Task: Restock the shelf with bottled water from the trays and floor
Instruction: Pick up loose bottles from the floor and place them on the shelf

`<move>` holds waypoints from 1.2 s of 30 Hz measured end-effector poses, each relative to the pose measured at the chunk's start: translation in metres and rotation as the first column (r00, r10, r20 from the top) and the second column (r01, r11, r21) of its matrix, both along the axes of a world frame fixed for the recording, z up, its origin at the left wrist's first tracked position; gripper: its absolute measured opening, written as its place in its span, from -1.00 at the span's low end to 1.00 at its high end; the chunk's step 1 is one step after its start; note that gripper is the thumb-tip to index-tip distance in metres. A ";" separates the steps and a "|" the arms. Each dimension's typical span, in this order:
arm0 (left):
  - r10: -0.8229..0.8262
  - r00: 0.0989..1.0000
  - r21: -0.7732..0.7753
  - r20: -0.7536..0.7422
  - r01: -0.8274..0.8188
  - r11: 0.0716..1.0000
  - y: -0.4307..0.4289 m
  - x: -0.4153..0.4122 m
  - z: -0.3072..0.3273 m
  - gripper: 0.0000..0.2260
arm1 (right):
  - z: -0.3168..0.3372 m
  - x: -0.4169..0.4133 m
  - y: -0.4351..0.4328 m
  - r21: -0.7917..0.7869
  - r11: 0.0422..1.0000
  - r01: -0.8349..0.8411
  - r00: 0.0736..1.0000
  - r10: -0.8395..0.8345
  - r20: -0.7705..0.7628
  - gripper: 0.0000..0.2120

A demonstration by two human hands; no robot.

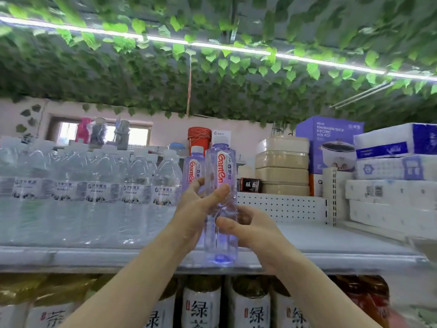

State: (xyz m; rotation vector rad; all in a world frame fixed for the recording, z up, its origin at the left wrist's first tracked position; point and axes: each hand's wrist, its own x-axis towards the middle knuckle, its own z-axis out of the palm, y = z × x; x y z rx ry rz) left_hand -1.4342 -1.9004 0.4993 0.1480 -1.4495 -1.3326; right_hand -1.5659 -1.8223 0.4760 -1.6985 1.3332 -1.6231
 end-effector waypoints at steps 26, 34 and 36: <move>0.846 0.462 -0.913 0.265 -0.162 0.375 -0.045 -0.007 0.123 -0.11 | 0.010 -0.037 -0.066 -0.063 0.998 0.009 0.999 -0.006 0.054 -0.76; 0.839 0.478 -0.906 0.261 -0.180 0.384 -0.059 -0.004 0.118 -0.11 | 0.008 -0.036 -0.079 -0.087 0.996 0.028 0.999 -0.027 0.019 -0.77; 0.851 0.456 -0.906 0.260 -0.190 0.378 -0.065 -0.005 0.118 -0.10 | 0.008 -0.036 -0.082 -0.076 0.997 0.031 0.999 -0.030 0.017 -0.76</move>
